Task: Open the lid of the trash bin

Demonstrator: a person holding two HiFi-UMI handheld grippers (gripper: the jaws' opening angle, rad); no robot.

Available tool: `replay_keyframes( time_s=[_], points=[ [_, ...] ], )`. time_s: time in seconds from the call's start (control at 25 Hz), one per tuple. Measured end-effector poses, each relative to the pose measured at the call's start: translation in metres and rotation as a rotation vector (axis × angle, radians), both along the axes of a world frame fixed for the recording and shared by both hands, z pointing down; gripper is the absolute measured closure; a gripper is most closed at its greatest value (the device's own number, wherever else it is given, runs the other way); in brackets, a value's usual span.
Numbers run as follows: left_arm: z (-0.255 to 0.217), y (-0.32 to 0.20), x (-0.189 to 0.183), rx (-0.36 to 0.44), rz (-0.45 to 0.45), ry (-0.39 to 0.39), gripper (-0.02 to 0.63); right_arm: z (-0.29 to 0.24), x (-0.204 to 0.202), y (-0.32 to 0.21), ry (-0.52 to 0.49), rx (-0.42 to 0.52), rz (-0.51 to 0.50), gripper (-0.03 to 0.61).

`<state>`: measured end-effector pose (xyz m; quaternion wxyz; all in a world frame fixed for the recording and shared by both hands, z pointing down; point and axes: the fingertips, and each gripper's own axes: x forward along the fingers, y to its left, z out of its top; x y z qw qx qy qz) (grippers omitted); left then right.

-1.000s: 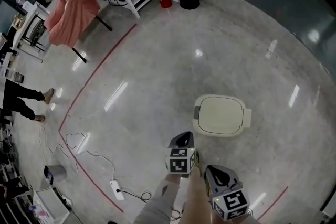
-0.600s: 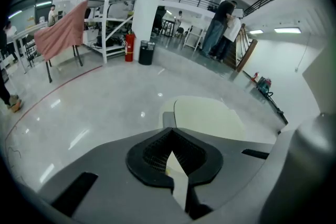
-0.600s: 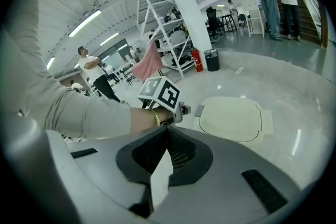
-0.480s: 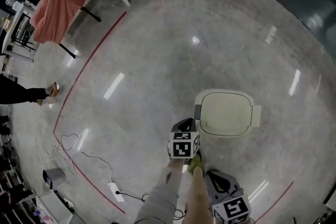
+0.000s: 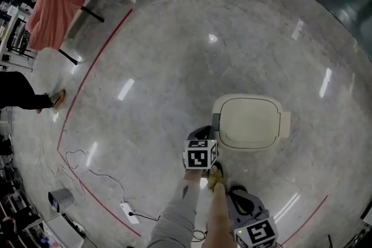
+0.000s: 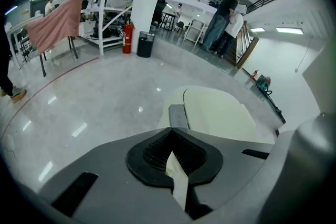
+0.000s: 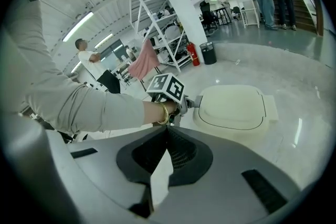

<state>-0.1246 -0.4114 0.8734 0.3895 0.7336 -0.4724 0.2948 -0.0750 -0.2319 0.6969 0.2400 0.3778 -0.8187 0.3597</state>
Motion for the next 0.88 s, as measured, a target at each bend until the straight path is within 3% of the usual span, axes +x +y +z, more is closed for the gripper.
replay_keyframes(
  time_s=[0.24, 0.68, 0.88],
  points=[
    [0.004, -0.001, -0.001, -0.004, 0.025, -0.009, 0.611, -0.002, -0.004, 0.0, -0.012, 0.004, 0.004, 0.574],
    [0.003, -0.001, -0.003, -0.003, -0.043, 0.016, 0.611, -0.003, -0.007, 0.0, -0.011, 0.011, 0.009, 0.574],
    [-0.002, 0.006, 0.0, -0.047, -0.065, 0.014, 0.611, -0.015, -0.002, -0.002, -0.01, 0.033, 0.012, 0.574]
  ],
)
